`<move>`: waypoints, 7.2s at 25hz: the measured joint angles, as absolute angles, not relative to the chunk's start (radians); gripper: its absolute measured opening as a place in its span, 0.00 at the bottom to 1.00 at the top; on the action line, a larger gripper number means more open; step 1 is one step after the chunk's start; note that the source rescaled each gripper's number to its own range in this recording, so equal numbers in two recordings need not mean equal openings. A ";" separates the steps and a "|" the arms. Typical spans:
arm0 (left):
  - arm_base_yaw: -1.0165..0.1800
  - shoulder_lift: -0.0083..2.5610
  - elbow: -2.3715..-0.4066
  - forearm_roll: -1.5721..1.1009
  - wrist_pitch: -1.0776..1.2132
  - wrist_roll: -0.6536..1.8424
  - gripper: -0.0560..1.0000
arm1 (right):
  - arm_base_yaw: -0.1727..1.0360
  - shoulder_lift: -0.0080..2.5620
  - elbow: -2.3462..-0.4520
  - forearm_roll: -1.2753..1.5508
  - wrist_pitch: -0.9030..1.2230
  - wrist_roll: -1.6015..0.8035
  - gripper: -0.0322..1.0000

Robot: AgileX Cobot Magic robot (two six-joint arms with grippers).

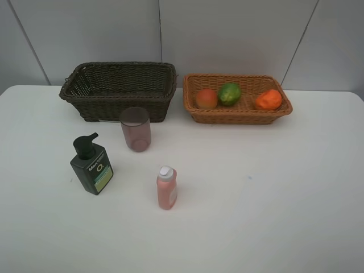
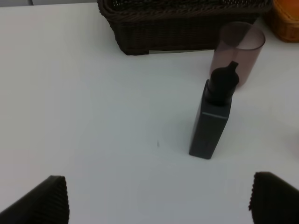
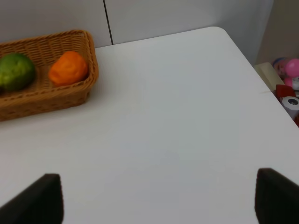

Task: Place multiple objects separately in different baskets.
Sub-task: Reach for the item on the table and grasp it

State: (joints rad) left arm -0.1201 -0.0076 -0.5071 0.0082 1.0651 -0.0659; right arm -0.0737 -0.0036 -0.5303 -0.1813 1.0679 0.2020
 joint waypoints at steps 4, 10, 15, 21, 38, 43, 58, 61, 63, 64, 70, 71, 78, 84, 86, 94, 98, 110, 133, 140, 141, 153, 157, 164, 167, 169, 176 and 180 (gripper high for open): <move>-0.120 -0.008 -0.507 0.008 1.065 -0.066 1.00 | -0.074 -0.004 -0.530 -0.120 1.068 0.122 0.68; -0.120 -0.008 -0.507 0.008 1.065 -0.066 1.00 | -0.074 -0.004 -0.530 -0.080 1.068 0.070 0.68; -0.120 -0.008 -0.507 0.008 1.065 -0.066 1.00 | -0.074 -0.004 -0.525 -0.078 1.064 0.067 0.68; -0.120 -0.008 -0.507 0.008 1.065 -0.066 1.00 | -0.074 -0.004 -0.525 -0.076 1.064 0.067 0.68; -0.120 -0.008 -0.507 0.008 1.065 -0.065 1.00 | -0.074 -0.004 -0.525 -0.076 1.064 0.064 0.68; -0.120 -0.008 -0.507 0.016 1.065 -0.065 1.00 | -0.074 -0.004 -0.525 -0.076 1.064 0.064 0.68; -0.120 0.277 -0.561 0.056 0.890 -0.023 1.00 | -0.074 -0.004 -0.525 -0.076 1.063 0.064 0.68; -0.120 0.415 -0.581 0.058 0.809 -0.015 1.00 | -0.074 -0.004 -0.525 -0.076 1.063 0.064 0.68; -0.120 0.512 -0.592 0.058 0.759 -0.015 1.00 | -0.074 -0.004 -0.525 -0.076 1.063 0.064 0.68; -0.120 0.552 -0.598 0.058 0.740 -0.015 1.00 | -0.074 -0.004 -0.525 -0.076 1.063 0.064 0.68; -0.120 0.831 -0.674 0.059 0.690 -0.014 1.00 | -0.074 -0.004 -0.525 -0.076 1.062 0.064 0.68; -0.120 0.877 -0.689 0.059 0.690 -0.014 1.00 | -0.074 -0.004 -0.525 -0.075 1.062 0.064 0.68; -0.120 1.110 -0.791 0.059 0.689 -0.014 1.00 | -0.074 -0.004 -0.525 -0.075 1.062 0.064 0.68; -0.120 1.245 -0.834 0.051 0.690 -0.014 1.00 | -0.074 -0.004 -0.525 -0.075 1.062 0.063 0.68; -0.120 1.280 -0.841 0.040 0.690 -0.014 1.00 | -0.074 -0.004 -0.525 -0.075 1.062 0.063 0.68; -0.220 1.323 -0.852 0.009 0.690 -0.014 1.00 | -0.074 -0.004 -0.525 -0.075 1.062 0.063 0.68; -0.285 1.351 -0.852 0.009 0.691 -0.016 1.00 | -0.074 -0.004 -0.525 -0.075 1.062 0.063 0.68; -0.489 1.432 -0.995 0.038 0.773 -0.102 1.00 | -0.074 -0.004 -0.525 -0.075 1.062 0.063 0.68; -0.538 1.521 -1.029 0.147 0.797 -0.218 1.00 | -0.074 -0.004 -0.525 -0.075 1.062 0.063 0.68; -0.538 1.521 -0.961 0.153 0.759 -0.233 1.00 | -0.074 -0.004 -0.525 -0.075 1.062 0.063 0.68; -0.538 1.521 -0.948 0.155 0.745 -0.243 1.00 | -0.074 -0.004 -0.525 -0.075 1.062 0.063 0.68; -0.506 1.530 -0.846 0.174 0.561 -0.329 1.00 | -0.074 -0.004 -0.525 -0.075 1.062 0.063 0.68; -0.503 1.562 -0.846 0.176 0.557 -0.331 1.00 | -0.074 -0.004 -0.525 -0.075 1.062 0.063 0.68; -0.503 1.658 -0.844 0.176 0.488 -0.346 1.00 | -0.074 -0.004 -0.525 -0.075 1.062 0.063 0.68; -0.503 1.661 -0.844 0.176 0.471 -0.346 1.00 | -0.074 -0.004 -0.525 -0.075 1.062 0.063 0.68; -0.503 1.661 -0.844 0.176 0.469 -0.346 1.00 | -0.074 -0.004 -0.525 -0.075 1.062 0.063 0.68; -0.503 1.661 -0.844 0.172 0.468 -0.348 0.99 | -0.074 -0.004 -0.525 -0.075 1.062 0.063 0.68; -0.503 1.661 -0.844 0.157 0.468 -0.349 0.99 | -0.074 -0.004 -0.525 -0.075 1.062 0.063 0.68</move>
State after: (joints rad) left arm -0.5027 1.6611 -0.8438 0.1571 0.4684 -0.3493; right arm -0.0737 -0.0036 -0.5248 -0.0755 1.0617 0.0628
